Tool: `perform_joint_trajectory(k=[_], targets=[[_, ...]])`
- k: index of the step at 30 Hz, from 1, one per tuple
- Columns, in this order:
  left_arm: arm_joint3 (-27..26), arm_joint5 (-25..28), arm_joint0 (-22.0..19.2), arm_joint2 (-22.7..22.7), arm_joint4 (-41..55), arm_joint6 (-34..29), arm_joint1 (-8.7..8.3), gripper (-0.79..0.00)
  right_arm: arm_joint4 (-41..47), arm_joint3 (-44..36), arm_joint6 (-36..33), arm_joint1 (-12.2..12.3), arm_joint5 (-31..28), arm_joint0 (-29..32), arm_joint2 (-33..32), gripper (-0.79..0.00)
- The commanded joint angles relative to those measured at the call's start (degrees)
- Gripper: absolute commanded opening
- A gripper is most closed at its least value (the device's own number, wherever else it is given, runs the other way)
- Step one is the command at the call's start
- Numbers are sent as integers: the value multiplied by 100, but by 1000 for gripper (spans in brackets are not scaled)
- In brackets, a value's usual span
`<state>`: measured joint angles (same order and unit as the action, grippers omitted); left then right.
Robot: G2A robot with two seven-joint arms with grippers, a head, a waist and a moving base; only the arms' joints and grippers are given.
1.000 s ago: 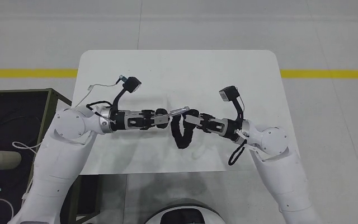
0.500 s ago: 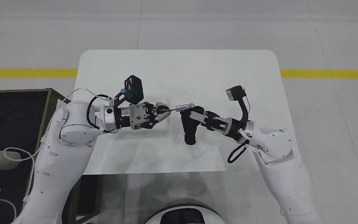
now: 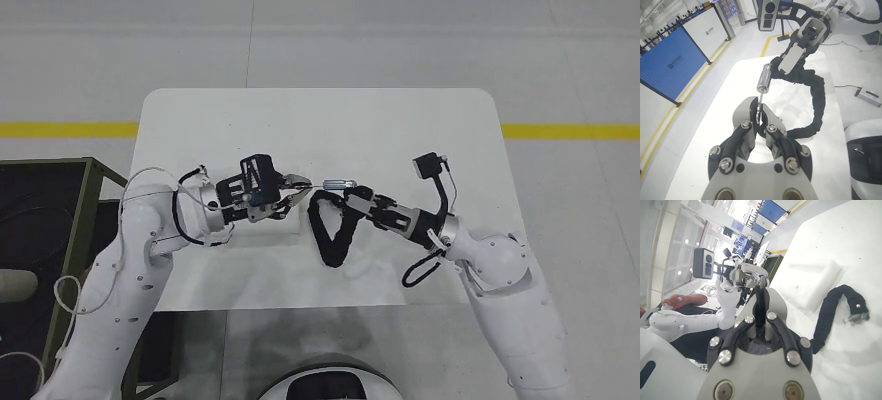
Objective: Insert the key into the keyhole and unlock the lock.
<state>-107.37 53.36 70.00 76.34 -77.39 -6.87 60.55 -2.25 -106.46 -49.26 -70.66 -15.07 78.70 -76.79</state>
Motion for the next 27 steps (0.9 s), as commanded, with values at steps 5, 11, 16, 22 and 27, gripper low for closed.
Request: perform_joint_trajectory(k=[5, 11, 16, 22, 27], targets=[[596, -267, 42, -83, 276, 696, 55, 0, -733, -29, 336, 43, 168, 35, -119, -785], [1451, -1304, 309, 90, 5506, -1388, 41, 0, -1202, 144, 918, 46, 872, 167, -166, -785], [1716, -3635, 506, 641, 10852, -3752, -29, 0, -1034, 377, 1167, 20, 1251, 127, -77, -785], [1680, -4420, 805, 660, 12691, -4203, 27, 0, -670, 741, 1322, -22, 1365, -61, 80, 0], [1680, -4420, 805, 660, 12691, -4203, 27, 0, -895, 790, 1301, -19, 1330, -87, 221, 0]])
